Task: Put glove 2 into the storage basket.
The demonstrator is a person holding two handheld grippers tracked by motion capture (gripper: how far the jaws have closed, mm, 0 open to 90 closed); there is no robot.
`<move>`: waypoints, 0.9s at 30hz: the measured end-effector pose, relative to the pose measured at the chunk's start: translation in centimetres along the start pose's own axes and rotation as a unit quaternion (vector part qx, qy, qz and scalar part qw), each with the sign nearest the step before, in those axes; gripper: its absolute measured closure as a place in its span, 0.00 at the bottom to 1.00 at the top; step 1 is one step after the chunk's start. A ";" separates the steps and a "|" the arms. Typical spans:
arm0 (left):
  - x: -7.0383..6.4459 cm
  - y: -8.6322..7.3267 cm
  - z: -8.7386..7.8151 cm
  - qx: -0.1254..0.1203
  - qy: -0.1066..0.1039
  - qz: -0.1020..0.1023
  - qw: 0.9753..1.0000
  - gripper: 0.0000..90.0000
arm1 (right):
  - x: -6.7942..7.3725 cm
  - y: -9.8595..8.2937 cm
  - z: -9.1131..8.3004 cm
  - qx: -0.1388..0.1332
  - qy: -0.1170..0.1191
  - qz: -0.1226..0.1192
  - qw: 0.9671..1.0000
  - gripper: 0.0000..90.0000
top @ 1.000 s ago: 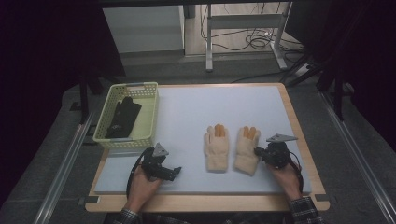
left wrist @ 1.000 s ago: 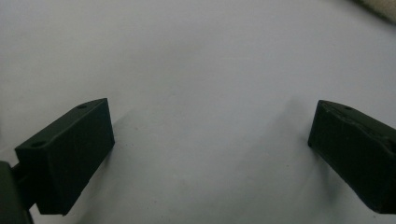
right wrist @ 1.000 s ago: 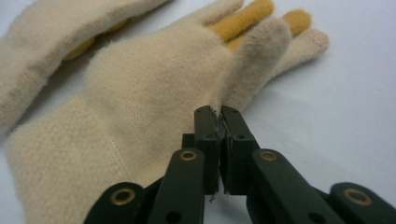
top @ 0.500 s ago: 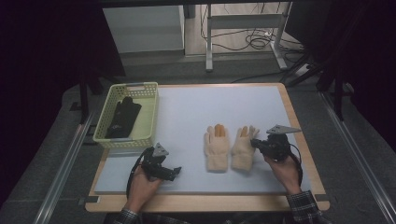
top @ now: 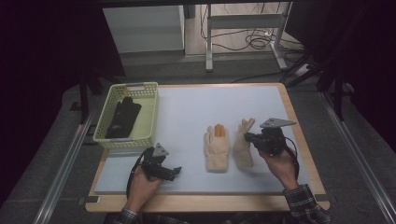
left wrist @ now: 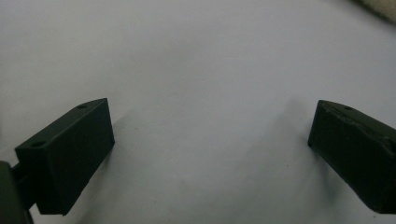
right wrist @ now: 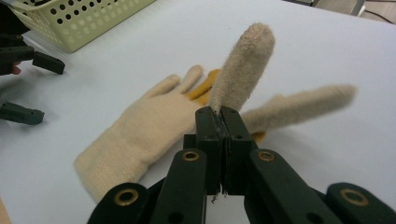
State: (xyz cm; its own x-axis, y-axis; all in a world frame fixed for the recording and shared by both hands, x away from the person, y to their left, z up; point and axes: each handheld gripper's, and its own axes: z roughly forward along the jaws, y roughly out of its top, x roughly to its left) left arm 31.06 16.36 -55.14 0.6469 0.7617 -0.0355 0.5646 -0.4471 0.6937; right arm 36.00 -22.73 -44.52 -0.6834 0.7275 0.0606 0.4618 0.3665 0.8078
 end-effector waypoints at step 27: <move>0.0 0.0 0.0 0.001 0.000 0.001 1.000 0.00 | 7.6 3.6 7.7 0.061 0.080 -0.072 0.992 0.83</move>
State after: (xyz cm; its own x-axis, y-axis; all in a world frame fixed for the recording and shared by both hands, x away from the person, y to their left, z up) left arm 31.06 16.38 -55.12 0.6482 0.7606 -0.0349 0.5643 -0.4491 0.6927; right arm 36.82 -11.36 -45.68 -0.8232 0.5656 0.0498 0.4120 0.5347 0.7378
